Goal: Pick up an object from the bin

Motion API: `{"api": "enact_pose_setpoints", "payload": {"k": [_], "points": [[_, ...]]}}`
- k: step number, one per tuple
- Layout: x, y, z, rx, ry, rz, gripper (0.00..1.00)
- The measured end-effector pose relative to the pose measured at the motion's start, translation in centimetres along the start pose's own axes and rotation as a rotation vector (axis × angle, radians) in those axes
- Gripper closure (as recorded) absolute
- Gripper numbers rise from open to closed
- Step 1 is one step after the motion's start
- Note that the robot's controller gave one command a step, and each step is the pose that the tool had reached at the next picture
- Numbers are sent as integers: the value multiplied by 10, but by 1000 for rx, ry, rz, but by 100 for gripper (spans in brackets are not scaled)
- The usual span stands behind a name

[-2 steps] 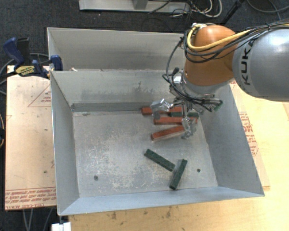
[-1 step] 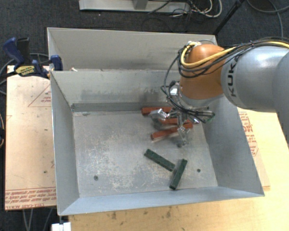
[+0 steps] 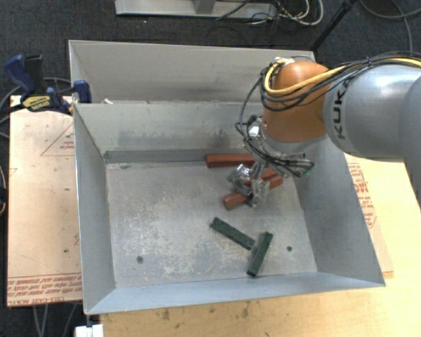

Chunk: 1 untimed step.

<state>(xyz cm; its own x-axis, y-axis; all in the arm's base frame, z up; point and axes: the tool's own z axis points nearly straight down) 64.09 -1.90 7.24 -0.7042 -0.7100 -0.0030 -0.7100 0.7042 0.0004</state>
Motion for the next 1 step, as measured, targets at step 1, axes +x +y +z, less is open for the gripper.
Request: {"api": "enact_pose_setpoints", "payload": {"k": [1], "points": [[-17,9,-169,8,-6,-205,100]]}}
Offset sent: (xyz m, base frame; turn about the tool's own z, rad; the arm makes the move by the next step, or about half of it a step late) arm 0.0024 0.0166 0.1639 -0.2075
